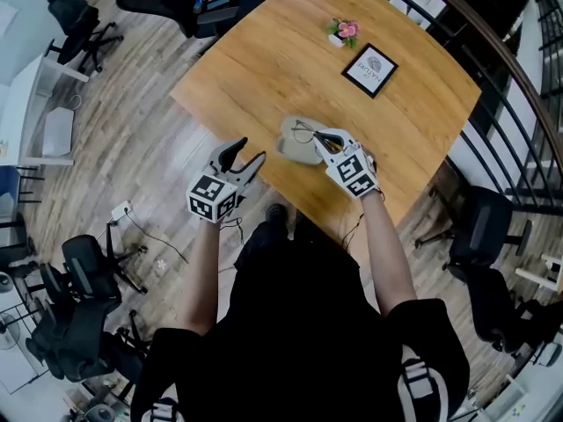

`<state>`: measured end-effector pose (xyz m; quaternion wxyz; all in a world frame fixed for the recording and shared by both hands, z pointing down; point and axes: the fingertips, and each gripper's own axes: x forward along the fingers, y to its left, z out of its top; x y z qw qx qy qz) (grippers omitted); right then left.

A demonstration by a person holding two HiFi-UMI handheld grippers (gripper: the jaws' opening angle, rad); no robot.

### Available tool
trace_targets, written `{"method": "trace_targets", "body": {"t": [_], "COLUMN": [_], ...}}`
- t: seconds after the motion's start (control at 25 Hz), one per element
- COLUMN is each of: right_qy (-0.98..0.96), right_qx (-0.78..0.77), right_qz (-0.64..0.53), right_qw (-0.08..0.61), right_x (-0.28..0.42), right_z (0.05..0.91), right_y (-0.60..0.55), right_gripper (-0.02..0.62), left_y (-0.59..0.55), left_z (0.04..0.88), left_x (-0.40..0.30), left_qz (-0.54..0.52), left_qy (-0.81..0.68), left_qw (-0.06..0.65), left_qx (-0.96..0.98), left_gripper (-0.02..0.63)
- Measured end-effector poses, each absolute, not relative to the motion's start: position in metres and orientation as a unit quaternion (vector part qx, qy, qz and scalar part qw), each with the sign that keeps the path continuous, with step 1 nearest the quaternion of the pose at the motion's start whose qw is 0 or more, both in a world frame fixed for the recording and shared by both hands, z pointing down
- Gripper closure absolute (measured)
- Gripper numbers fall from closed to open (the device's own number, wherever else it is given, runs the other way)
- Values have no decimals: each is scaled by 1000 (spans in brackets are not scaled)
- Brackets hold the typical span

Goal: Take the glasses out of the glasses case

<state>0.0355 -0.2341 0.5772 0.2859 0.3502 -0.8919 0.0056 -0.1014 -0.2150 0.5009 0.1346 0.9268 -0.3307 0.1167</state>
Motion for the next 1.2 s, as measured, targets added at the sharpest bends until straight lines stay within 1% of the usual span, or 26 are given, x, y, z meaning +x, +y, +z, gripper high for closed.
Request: {"method": "trace_targets", "body": {"t": [0.24, 0.52, 1.2], "right_qy": [-883, -876, -859], "right_qx": [366, 381, 411], "right_qz": [2, -5, -2], "right_qw": [293, 296, 306], "right_x": [32, 28, 13], "right_z": [569, 560, 568], "right_y": [-239, -245, -236], "right_gripper": [572, 574, 574], "left_y": [-228, -230, -227], "left_z": [501, 498, 499], "left_x": [-108, -114, -135], "left_qz": [107, 106, 112], "left_qy": [-318, -302, -272], "left_qw": [145, 141, 128], "left_qx": [931, 937, 947], "left_gripper": [370, 370, 370]}}
